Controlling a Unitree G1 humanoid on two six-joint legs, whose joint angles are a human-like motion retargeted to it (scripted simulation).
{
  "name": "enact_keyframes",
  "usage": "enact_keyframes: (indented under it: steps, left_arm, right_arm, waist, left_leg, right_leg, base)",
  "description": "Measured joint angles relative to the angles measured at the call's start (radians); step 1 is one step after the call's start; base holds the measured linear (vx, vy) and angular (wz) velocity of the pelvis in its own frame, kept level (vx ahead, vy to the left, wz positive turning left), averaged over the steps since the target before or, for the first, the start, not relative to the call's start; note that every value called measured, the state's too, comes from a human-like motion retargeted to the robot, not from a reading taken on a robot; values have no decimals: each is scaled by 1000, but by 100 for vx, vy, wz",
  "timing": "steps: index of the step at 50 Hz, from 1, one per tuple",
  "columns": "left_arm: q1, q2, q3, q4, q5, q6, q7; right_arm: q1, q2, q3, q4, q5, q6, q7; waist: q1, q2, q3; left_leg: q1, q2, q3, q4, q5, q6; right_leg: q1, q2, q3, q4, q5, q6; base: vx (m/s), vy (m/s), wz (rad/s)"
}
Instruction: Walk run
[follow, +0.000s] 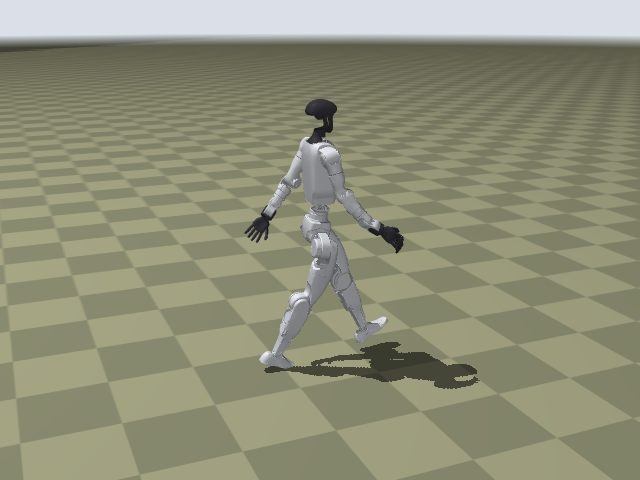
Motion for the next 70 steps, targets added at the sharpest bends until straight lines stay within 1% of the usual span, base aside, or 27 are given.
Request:
enact_keyframes:
  steps: [3, 5, 7, 8, 10, 13, 17, 22, 26, 28, 30, 32, 33, 35, 37, 40, 45, 48, 52, 55, 57, 59, 62, 63, 65, 68, 70]
  left_arm:
    - [-50, 14, 36, 0, -79, -18, 16]
    - [-101, 25, 44, 0, -139, -61, 40]
    - [-198, 44, 28, -3, -211, -90, 64]
    - [-256, 53, 16, -12, -242, -91, 81]
    - [-364, 56, -3, -59, -275, -77, 133]
    - [-507, 33, -38, -174, -278, -109, 179]
    - [-653, 37, -153, -341, -379, -224, 146]
    - [-808, 117, -232, -521, -449, -300, 41]
    - [-870, 168, -211, -575, -397, -316, 33]
    - [-862, 161, -195, -571, -373, -301, 74]
    - [-831, 139, -176, -544, -363, -283, 121]
    - [-774, 108, -155, -482, -361, -290, 148]
    - [-740, 95, -143, -439, -355, -307, 159]
    - [-673, 73, -136, -329, -340, -340, 170]
    - [-611, 74, -149, -219, -323, -308, 139]
    - [-503, 66, -166, -119, -203, -225, 66]
    - [-272, 14, -178, -57, 26, -146, 141]
    - [-155, -9, -163, -24, 87, -126, 128]
    - [-51, -37, -113, 0, 128, -96, 65]
    - [-8, -38, -81, 0, 103, -64, 27]
    - [-2, -28, -60, 0, 73, -42, 15]
    - [-15, -15, -37, 0, 35, -24, 16]
    - [-51, 3, -3, 0, -40, -30, 45]
    - [-76, 10, 6, 0, -75, -40, 49]
    - [-181, 35, 3, 0, -148, -52, 37]
    - [-361, 65, -28, -26, -204, -65, 77]
    - [-469, 56, -36, -105, -213, -87, 115]
  right_arm:
    - [82, 30, -4, 88, -29, 33, 6]
    - [150, 51, 8, 169, -51, 67, 32]
    - [191, 65, 29, 276, -64, 113, 46]
    - [211, 73, 32, 330, -71, 141, 49]
    - [275, 88, 33, 416, -71, 188, 61]
    - [403, 98, 15, 502, -71, 201, 76]
    - [590, 118, 7, 538, -107, 206, 99]
    - [755, 132, -14, 538, -143, 263, 122]
    - [790, 143, -63, 538, -120, 309, 132]
    - [785, 142, -80, 538, -84, 311, 131]
    - [756, 135, -91, 538, -46, 314, 121]
    - [716, 127, -109, 538, -31, 301, 97]
    - [688, 120, -111, 538, -28, 288, 87]
    - [606, 103, -104, 538, -11, 276, 90]
    - [479, 78, -66, 538, -1, 286, 116]
    - [289, 56, -52, 468, -51, 273, 132]
    - [96, 61, 9, 170, -83, 130, 97]
    - [-8, 39, 64, 37, -37, 52, 91]
    - [-102, -1, 70, -77, 7, -19, 79]
    - [-116, -18, 55, -113, 34, -49, 64]
    - [-91, -17, 44, -104, 43, -53, 53]
    - [-46, -3, 35, -71, 45, -43, 40]
    - [44, 36, 18, 35, -8, -5, 41]
    - [73, 54, 16, 84, -45, 22, 41]
    - [106, 75, 20, 201, -104, 109, 24]
    - [192, 87, 5, 393, -152, 219, -1]
    - [268, 87, -3, 495, -178, 256, 28]
  waist:
    - [52, -27, -40]
    - [28, -30, -48]
    - [-40, -70, -21]
    - [-51, -71, -10]
    - [-30, 13, -17]
    - [-41, 72, -16]
    - [-149, 142, -16]
    - [-244, 114, 2]
    - [-242, 125, 3]
    - [-249, 141, -6]
    - [-265, 150, -32]
    - [-312, 148, -48]
    - [-306, 141, -60]
    - [-315, 137, -52]
    - [-298, 175, -2]
    - [-301, 90, -35]
    - [-220, 42, -26]
    - [-159, 27, -11]
    - [-96, 54, 18]
    - [-90, 42, 10]
    - [-74, 28, -4]
    - [-29, 4, -30]
    - [5, -6, -69]
    - [-42, -4, -76]
    - [-126, -44, -40]
    - [-79, 45, -28]
    - [-78, 84, -20]
  left_leg:
    - [19, 16, 6, 70, 82, 31]
    - [43, -25, -133, 122, 133, 73]
    - [53, -138, -277, 220, 70, 109]
    - [74, -125, -256, 255, 30, 105]
    - [164, 19, -143, 214, 4, 113]
    - [287, 18, -227, 145, -26, 102]
    - [423, 32, -296, 64, -54, 89]
    - [590, -31, -360, 28, -131, 79]
    - [691, -4, -340, 34, -160, 27]
    - [722, 16, -338, 62, -110, -17]
    - [731, 28, -344, 104, 7, -74]
    - [732, 36, -378, 193, 227, -116]
    - [719, 35, -361, 253, 356, -136]
    - [642, 46, -339, 482, 541, -159]
    - [522, 138, -291, 813, 591, -128]
    - [408, 71, -171, 865, 500, -41]
    - [141, 39, -88, 859, 247, -10]
    - [41, 47, -79, 628, 170, -3]
    - [0, 77, -43, 196, 137, 25]
    - [-16, 10, -65, -45, 22, -6]
    - [-12, 15, -15, -42, -3, -18]
    - [-16, 24, -21, 39, 9, 26]
    - [19, 34, -19, 106, 128, 64]
    - [20, 2, -125, 150, 119, 86]
    - [35, -114, -267, 249, 53, 99]
    - [176, 58, -123, 202, 9, 96]
    - [268, 74, -157, 148, -8, 82]
  right_leg:
    - [15, -39, -52, 88, 301, 153]
    - [-15, -11, -35, 250, 486, 279]
    - [-143, -13, -80, 610, 486, 361]
    - [-194, -17, -121, 728, 486, 362]
    - [-260, 52, -122, 700, 486, 360]
    - [-399, 63, -121, 701, 343, 286]
    - [-556, -47, -161, 553, 111, 237]
    - [-642, -271, -211, 132, 67, 205]
    - [-697, -266, -140, -131, -30, 170]
    - [-694, -268, -182, -116, -44, 151]
    - [-699, -259, -198, -19, -72, 105]
    - [-664, -281, -246, 9, 57, 126]
    - [-641, -265, -188, 29, 56, 103]
    - [-600, -234, -73, 68, 24, 70]
    - [-521, -160, -156, 85, -21, 33]
    - [-441, -217, -146, 40, -49, 13]
    - [-320, -163, -35, -18, -71, -9]
    - [-242, -113, 8, -36, -105, -37]
    - [-128, -34, 25, -42, -152, -65]
    - [-58, -29, -12, -37, -136, -41]
    - [-21, -28, -21, -13, -70, 5]
    - [-1, -50, -34, 30, 69, 81]
    - [-4, -55, -55, 171, 384, 234]
    - [-37, -27, -45, 276, 460, 283]
    - [-159, -15, -65, 641, 486, 359]
    - [-267, 53, -119, 693, 467, 333]
    - [-360, 55, -158, 709, 379, 272]
  base:
    - [136, -6, -70]
    - [144, -9, 43]
    - [128, -30, 121]
    - [98, -32, 55]
    - [95, -5, -2]
    - [117, -4, 76]
    - [112, -17, 141]
    - [107, -37, 73]
    - [105, -49, -20]
    - [125, -61, 12]
    - [116, -58, 51]
    - [123, -68, 67]
    - [115, -69, 2]
    - [108, -64, -35]
    - [114, -66, -83]
    - [95, -46, -61]
    - [100, -38, -123]
    - [98, -29, -131]
    - [111, -14, -70]
    - [125, -8, 9]
    - [140, -8, -9]
    - [113, -8, -81]
    - [151, 0, -43]
    - [145, -4, 119]
    - [124, -18, 139]
    - [111, -11, 10]
    - [97, -2, 70]
